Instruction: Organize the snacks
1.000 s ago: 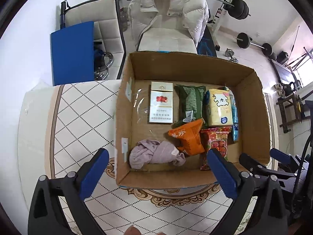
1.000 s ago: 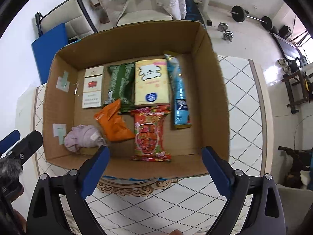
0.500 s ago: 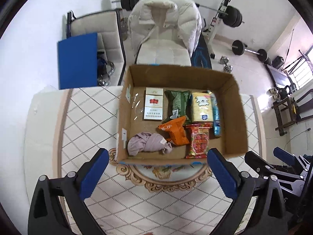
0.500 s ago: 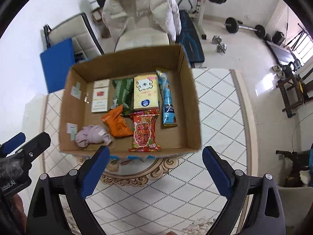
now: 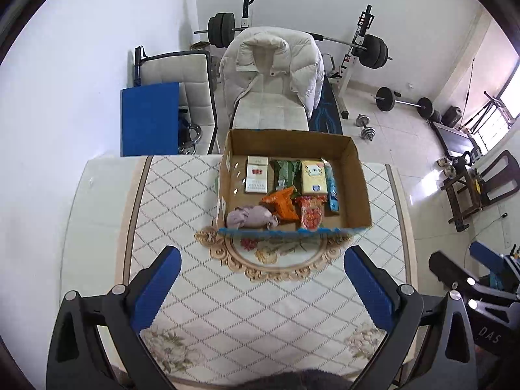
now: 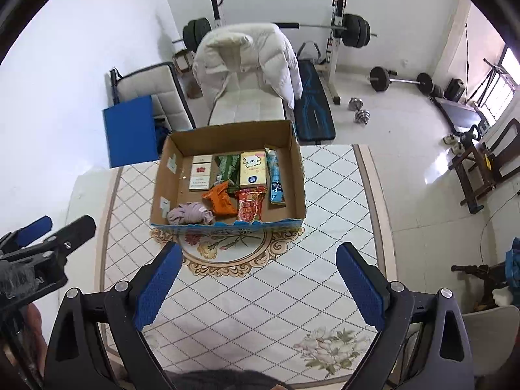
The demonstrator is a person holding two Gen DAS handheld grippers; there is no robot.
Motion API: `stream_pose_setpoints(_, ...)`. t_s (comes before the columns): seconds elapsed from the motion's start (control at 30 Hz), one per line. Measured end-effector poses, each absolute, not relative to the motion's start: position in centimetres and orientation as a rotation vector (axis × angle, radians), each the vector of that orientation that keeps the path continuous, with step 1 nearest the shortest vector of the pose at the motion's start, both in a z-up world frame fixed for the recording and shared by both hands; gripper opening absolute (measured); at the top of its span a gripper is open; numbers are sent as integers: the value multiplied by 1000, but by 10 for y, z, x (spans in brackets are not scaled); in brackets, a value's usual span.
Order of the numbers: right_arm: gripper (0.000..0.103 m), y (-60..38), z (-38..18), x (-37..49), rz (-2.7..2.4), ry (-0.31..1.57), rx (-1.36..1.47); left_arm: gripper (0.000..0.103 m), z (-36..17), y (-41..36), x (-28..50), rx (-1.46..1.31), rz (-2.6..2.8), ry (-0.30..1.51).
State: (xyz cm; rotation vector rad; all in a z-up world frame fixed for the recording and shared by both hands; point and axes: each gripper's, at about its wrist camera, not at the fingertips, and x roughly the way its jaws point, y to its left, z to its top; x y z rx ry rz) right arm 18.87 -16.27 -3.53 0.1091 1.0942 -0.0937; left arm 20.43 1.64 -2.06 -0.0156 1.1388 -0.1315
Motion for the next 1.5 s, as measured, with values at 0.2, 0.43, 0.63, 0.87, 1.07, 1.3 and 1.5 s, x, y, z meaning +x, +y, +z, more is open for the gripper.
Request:
stream_pose_setpoints(0.2,97,-156,-4,158,-85,1058,97,103,0,17,175,-1,-135,1114)
stream_pose_setpoints(0.43,97,-155,13,137,-90,1047,92,103,11,20,162,-4,-120,1083)
stream_pose_setpoints(0.63,97,-154,24,135,-123,1014,71,103,15,16,161,0,-121,1059)
stream_pose_setpoints(0.87,97,-157,30,137,-147,986,65,103,20,17,158,3,-115,1035)
stream_pose_setpoints(1.07,97,-159,32,139,-157,973,60,103,23,18,159,3,-109,1018)
stream_pose_setpoints(1.3,97,-160,30,145,-164,970,61,103,25,18,158,5,-111,1011)
stream_pose_setpoints(1.5,97,-159,30,145,-166,965,54,103,25,17,159,6,-110,1013)
